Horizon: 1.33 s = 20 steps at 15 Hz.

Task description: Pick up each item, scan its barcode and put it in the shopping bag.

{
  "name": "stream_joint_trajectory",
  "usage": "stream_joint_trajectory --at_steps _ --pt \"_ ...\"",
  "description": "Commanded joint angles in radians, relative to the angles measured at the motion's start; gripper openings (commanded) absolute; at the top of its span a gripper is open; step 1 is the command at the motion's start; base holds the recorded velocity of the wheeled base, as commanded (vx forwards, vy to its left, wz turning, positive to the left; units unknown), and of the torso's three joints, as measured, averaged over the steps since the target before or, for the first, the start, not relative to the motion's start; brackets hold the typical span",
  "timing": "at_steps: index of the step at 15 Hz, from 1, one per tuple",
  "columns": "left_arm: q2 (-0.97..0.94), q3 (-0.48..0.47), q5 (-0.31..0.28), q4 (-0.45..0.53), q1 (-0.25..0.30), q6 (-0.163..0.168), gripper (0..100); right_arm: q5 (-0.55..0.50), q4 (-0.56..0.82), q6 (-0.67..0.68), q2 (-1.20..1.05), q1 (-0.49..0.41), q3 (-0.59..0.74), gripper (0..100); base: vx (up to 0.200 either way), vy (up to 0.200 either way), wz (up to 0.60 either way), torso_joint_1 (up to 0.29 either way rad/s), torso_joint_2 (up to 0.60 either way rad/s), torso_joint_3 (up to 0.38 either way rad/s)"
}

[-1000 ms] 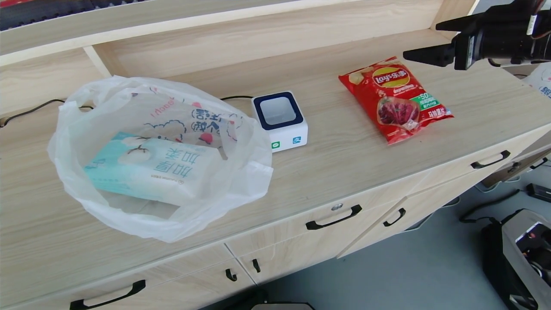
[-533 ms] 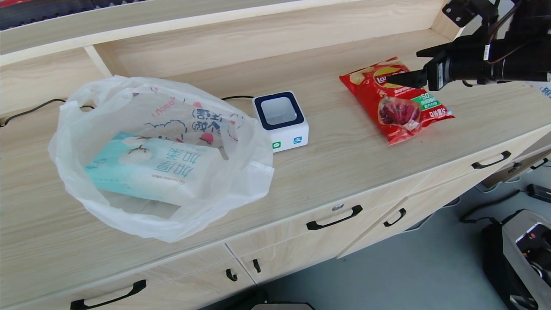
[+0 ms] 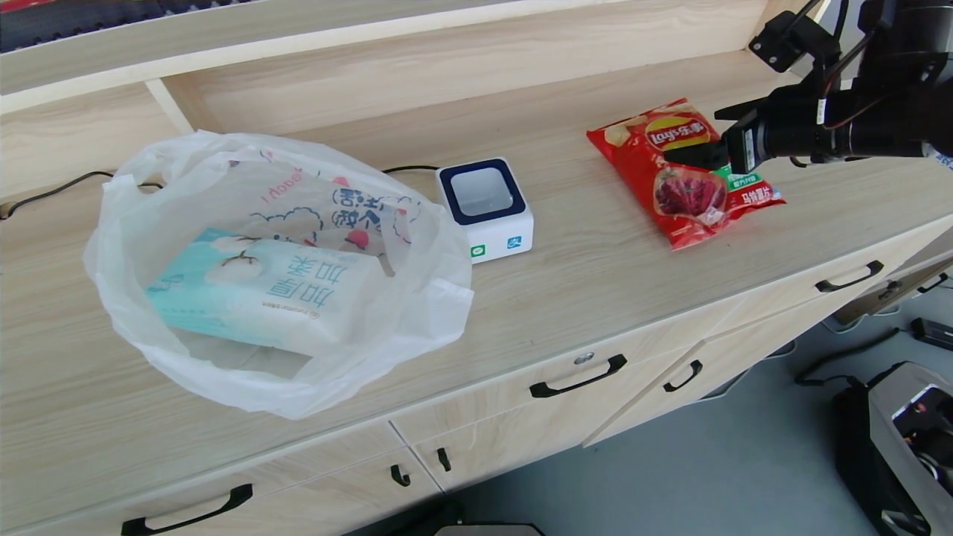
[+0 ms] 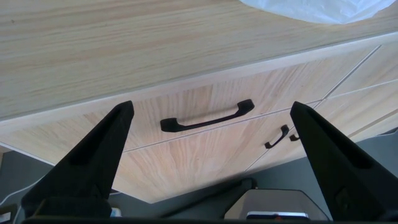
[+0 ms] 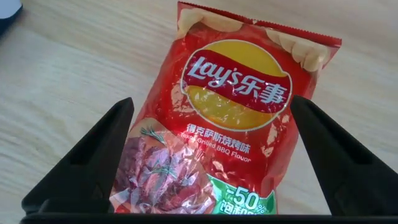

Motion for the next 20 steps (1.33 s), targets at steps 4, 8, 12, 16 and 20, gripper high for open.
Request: stream_joint_trajectory --at_steps 4,8,12,16,20 --pt "0.0 0.0 0.0 0.0 0.0 0.0 100 -0.001 0.0 -0.002 0.007 -0.004 0.009 100 0.0 0.0 0.0 0.0 0.0 0.0" --pt "0.0 0.0 0.0 0.0 0.0 0.0 100 -0.009 -0.001 -0.002 0.023 0.001 0.022 100 0.0 0.0 0.0 0.0 0.0 0.0" --pt "0.0 0.0 0.0 0.0 0.0 0.0 100 -0.017 -0.003 -0.006 0.049 -0.009 0.02 100 0.0 0.0 0.0 0.0 0.0 0.0" --pt "0.0 0.0 0.0 0.0 0.0 0.0 100 -0.017 -0.006 0.004 0.062 -0.036 -0.001 100 0.0 0.0 0.0 0.0 0.0 0.0" --pt "0.0 0.0 0.0 0.0 0.0 0.0 100 -0.024 -0.009 0.006 0.033 -0.036 0.003 100 0.0 0.0 0.0 0.0 0.0 0.0"
